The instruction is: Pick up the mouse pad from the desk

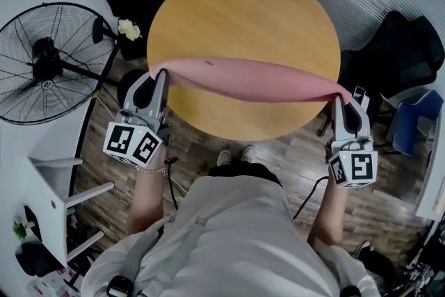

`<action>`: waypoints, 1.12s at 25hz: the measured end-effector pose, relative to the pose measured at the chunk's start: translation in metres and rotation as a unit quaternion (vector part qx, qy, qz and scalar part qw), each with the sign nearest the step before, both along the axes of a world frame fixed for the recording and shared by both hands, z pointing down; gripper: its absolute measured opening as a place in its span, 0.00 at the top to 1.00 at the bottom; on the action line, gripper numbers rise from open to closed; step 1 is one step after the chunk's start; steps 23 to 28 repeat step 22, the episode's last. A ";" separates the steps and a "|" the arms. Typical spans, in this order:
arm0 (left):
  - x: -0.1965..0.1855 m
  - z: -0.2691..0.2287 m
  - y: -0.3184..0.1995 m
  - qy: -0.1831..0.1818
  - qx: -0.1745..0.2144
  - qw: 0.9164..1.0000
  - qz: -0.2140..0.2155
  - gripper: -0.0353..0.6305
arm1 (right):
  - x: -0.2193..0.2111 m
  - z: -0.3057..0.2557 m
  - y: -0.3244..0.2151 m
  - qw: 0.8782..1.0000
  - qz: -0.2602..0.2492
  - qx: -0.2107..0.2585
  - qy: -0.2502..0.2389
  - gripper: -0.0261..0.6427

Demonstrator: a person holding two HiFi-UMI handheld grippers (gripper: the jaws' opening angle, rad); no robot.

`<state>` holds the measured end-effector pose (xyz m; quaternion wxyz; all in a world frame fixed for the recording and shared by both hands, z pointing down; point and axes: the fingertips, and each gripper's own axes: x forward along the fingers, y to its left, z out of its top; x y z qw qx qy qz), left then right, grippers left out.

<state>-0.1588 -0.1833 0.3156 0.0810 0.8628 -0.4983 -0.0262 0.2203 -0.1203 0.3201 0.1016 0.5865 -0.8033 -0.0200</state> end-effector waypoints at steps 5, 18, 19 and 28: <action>-0.002 0.001 0.001 0.000 0.000 1.000 0.000 0.92 | -0.002 0.000 0.000 1.000 -0.001 -0.001 0.003 0.93; 0.000 0.000 0.003 0.000 -0.008 1.000 -0.001 0.92 | 0.000 -0.005 0.001 1.000 -0.003 -0.002 0.005 0.93; 0.000 0.000 0.003 0.000 -0.009 1.000 -0.001 0.92 | 0.000 -0.005 0.001 1.000 -0.003 -0.002 0.005 0.93; 0.000 0.001 0.003 0.000 -0.010 1.000 -0.001 0.92 | -0.001 -0.005 0.001 1.000 -0.002 -0.002 0.005 0.93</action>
